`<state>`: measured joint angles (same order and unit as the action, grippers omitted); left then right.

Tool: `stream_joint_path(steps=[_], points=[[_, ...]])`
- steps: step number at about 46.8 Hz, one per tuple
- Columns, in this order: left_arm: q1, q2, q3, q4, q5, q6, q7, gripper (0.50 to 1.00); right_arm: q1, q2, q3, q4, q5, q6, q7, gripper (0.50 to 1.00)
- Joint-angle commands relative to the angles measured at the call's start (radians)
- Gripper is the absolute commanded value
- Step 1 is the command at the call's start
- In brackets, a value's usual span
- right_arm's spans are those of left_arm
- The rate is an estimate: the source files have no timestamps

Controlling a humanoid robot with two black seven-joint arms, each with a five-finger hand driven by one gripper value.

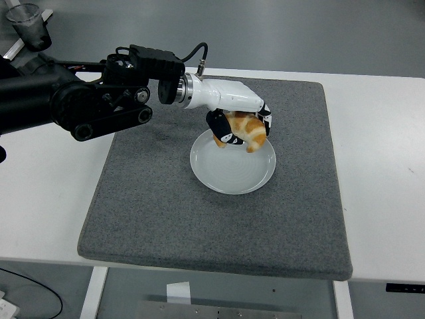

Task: Place the bread on the plate

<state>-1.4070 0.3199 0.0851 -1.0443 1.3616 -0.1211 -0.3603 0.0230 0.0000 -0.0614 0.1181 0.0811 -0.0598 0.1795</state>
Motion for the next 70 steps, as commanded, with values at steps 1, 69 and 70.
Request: stream_joint_path(steps=[1,69,70], points=[[0.011,-0.002,0.001,0.003,0.013,0.000,0.000,0.500,0.000,0.000,0.000,0.000,-0.001,0.000,0.000,0.932],[0.140,-0.038,0.002,0.081,0.165,0.026,0.000,0.500,0.000,0.000,0.000,0.000,0.000,0.000,0.000,0.932],[0.141,-0.038,0.002,0.082,0.168,0.026,0.000,0.500,0.000,0.000,0.000,0.000,0.000,0.000,0.000,0.932]])
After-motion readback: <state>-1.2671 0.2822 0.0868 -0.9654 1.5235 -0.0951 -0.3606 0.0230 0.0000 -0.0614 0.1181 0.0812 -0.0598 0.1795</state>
